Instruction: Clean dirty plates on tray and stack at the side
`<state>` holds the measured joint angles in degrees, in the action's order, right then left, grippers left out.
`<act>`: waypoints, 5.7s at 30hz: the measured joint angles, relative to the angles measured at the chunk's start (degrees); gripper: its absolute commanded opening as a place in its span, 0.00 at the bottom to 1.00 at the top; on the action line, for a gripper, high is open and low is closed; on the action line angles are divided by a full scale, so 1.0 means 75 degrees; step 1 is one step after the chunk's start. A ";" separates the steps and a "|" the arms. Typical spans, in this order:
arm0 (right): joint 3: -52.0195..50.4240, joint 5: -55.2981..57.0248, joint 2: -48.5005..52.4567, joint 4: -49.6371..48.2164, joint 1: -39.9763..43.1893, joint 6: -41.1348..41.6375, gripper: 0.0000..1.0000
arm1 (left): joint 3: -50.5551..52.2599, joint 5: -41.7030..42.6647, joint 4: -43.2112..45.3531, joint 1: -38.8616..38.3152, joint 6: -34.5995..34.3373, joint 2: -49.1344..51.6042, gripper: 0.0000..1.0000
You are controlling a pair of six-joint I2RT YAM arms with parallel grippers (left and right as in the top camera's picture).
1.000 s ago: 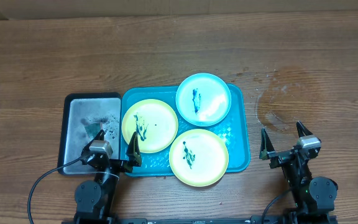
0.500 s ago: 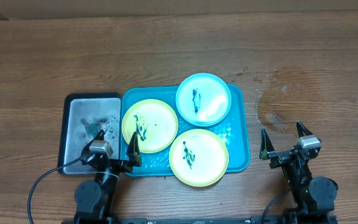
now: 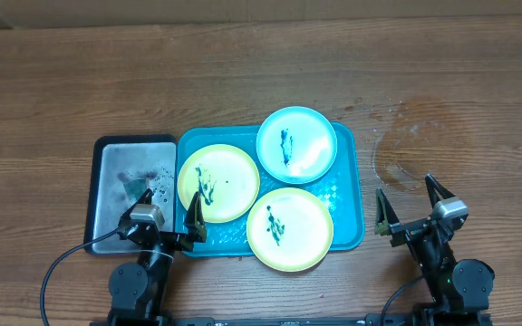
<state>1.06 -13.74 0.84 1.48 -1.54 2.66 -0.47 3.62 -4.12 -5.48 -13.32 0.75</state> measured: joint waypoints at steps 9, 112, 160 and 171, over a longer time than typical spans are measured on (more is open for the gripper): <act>0.0452 -0.0408 0.0020 0.0592 0.0000 0.0044 1.00 | 0.0000 0.0000 -0.0003 0.0000 0.0000 -0.0003 1.00; 0.9515 -0.0082 1.2785 0.6187 -0.5453 0.2728 0.88 | -1.0410 -0.0854 -0.8795 0.0090 -0.0723 1.0416 1.00; 0.9617 0.0638 1.5175 0.3692 -0.5595 0.4339 0.29 | -1.0410 -0.1352 -0.8880 0.0099 -0.0889 1.0416 0.92; 0.9617 0.0766 1.5198 0.3698 -0.5592 0.4418 0.20 | -1.0410 -0.1320 -0.8880 0.0099 -0.0831 1.0416 0.04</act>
<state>73.19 -7.99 114.83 29.21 -43.48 35.79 -78.54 -6.28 -70.72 -4.73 -19.55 78.87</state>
